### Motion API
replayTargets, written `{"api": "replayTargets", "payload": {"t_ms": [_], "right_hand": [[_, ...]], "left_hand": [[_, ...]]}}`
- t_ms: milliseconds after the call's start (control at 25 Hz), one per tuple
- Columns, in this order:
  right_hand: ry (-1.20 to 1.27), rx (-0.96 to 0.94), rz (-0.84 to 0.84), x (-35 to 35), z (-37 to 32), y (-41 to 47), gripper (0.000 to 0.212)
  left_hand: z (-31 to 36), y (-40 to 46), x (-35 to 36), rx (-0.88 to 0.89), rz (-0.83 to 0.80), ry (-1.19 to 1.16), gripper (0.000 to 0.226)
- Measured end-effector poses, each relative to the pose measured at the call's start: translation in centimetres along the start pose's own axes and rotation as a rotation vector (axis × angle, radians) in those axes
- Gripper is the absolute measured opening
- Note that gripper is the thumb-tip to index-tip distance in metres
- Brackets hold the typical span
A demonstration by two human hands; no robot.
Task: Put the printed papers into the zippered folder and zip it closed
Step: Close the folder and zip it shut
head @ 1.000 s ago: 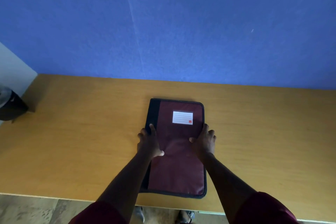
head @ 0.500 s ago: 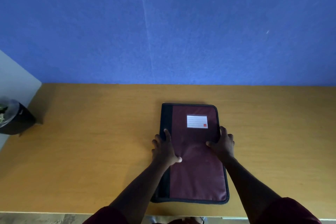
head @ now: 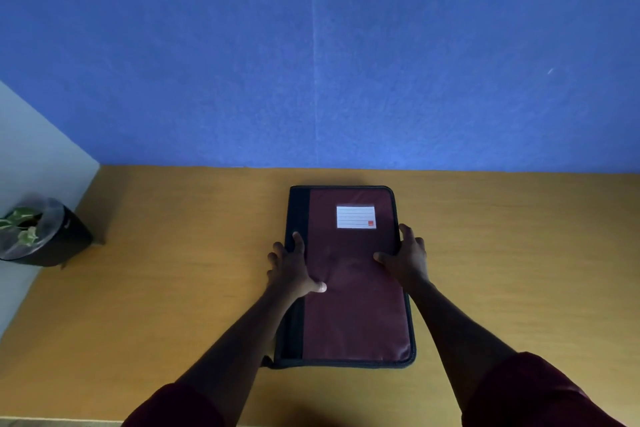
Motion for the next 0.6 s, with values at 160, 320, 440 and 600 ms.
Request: {"api": "replayTargets", "payload": {"t_ms": [160, 320, 440, 600], "right_hand": [[0.028, -0.022, -0.042, 3.9, -3.6, 0.7, 0.096], [0.066, -0.035, -0.073, 7.1, -6.7, 1.4, 0.095], [0.084, -0.047, -0.092, 9.0, -8.5, 1.6, 0.094], [0.083, -0.047, -0.107, 11.0, -9.9, 1.8, 0.093]], "left_hand": [[-4.2, 1.8, -3.4, -0.026, 0.032, -0.019, 0.141], [-7.6, 3.4, -6.1, -0.028, 0.057, -0.024, 0.140], [-9.7, 4.3, -7.6, -0.023, 0.066, -0.023, 0.139], [-11.7, 5.4, -8.8, -0.025, 0.069, -0.016, 0.138]]}}
Point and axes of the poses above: each hand's wrist, its own y-axis towards the middle knuckle, its own x-axis out of the palm, z = x × y, the point moved 9 cm from there along y, towards the middle knuckle
